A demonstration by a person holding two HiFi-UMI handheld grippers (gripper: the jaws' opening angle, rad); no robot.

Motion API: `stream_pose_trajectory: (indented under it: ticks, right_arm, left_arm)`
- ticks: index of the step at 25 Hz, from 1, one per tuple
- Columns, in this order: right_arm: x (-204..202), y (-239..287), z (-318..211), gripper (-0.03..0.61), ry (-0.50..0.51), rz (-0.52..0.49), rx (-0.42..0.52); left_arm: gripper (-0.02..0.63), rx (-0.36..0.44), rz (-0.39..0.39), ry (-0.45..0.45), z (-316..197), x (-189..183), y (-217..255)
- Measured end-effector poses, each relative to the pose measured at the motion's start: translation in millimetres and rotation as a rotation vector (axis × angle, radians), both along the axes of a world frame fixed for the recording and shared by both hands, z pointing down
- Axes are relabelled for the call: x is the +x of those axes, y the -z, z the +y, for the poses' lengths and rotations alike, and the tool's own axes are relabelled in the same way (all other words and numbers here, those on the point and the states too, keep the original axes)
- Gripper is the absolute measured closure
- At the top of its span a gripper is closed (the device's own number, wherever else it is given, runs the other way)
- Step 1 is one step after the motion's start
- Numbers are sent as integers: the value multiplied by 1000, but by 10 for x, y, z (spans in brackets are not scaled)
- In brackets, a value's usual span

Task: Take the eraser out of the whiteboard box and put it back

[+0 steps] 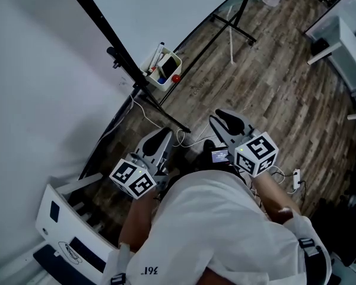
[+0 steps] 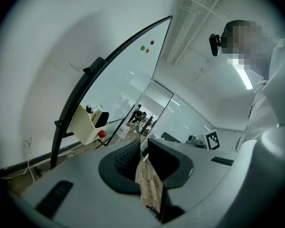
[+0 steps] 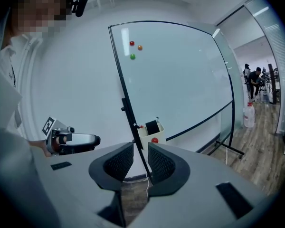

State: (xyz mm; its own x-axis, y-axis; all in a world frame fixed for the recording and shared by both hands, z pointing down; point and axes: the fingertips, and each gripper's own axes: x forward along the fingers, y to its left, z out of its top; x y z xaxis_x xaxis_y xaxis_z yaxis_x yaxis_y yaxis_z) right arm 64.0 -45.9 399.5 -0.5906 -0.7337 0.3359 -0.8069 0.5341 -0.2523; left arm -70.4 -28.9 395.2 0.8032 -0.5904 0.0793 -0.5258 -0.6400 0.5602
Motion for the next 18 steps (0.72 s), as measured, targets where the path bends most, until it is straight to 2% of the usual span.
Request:
stream_pose_trajectory:
  ticks: [10,18]
  right_arm:
    - [155,2,-189,483,32,1,0]
    - [109,281,-585,476,80,33,91]
  left_arm:
    - [577,-4,-15,41,-201,136,12]
    - [566,95,-69,83,-636,80,214]
